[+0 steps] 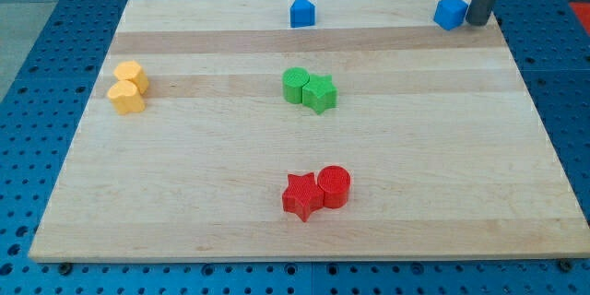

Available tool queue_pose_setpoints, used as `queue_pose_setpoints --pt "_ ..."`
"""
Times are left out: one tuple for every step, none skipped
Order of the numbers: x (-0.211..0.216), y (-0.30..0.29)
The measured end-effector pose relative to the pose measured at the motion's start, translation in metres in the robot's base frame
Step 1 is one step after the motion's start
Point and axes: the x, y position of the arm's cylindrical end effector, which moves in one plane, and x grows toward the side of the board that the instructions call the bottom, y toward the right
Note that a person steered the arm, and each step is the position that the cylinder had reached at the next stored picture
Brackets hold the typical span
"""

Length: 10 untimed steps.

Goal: Slide the blue cube closer to the blue triangle

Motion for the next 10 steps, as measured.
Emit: queue_pose_setpoints --pt "-0.013 0.006" --pt "-0.015 0.007" --pt "-0.015 0.007" --pt "-0.011 0.007" --pt "-0.002 0.005" --pt "-0.003 0.001" --pt "-0.013 -0.009" --pt "-0.014 -0.023" --pt "-0.013 -0.038" --pt "-0.005 -0.049"
